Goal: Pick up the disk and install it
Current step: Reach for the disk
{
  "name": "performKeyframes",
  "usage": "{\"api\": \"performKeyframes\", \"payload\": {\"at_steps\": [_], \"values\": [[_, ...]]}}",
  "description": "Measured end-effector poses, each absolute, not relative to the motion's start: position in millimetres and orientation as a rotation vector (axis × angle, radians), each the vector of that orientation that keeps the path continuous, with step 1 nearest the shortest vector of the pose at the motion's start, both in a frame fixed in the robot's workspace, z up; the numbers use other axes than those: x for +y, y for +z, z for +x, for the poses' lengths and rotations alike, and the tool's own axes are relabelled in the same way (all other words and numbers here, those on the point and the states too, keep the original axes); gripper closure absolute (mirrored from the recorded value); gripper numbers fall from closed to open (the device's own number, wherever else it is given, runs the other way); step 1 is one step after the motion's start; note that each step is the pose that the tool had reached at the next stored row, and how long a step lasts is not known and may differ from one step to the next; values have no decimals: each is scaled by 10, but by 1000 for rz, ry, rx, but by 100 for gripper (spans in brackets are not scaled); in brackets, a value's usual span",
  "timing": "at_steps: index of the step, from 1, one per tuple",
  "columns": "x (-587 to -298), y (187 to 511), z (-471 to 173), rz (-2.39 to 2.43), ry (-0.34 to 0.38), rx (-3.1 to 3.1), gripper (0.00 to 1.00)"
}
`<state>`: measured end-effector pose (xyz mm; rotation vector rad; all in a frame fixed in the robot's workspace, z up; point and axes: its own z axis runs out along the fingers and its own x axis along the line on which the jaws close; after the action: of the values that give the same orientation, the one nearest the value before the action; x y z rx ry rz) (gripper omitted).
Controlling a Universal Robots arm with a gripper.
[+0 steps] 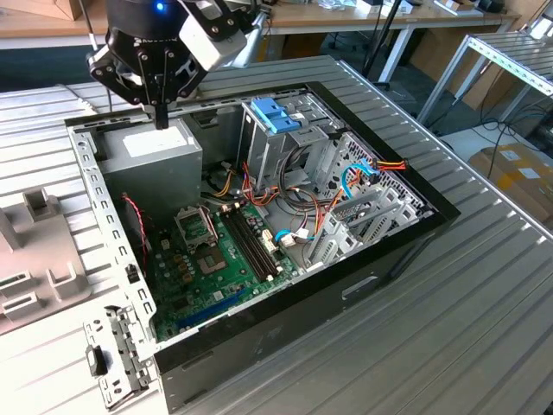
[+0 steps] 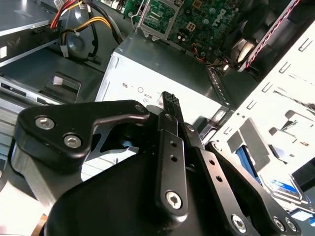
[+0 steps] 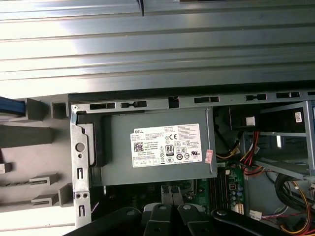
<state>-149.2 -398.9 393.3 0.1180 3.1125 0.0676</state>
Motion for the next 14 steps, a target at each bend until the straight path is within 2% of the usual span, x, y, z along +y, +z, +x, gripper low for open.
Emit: {"api": "performKeyframes", "payload": {"at_steps": [14], "values": [[-3989,3933,-1563,118,68,3112,89]]}}
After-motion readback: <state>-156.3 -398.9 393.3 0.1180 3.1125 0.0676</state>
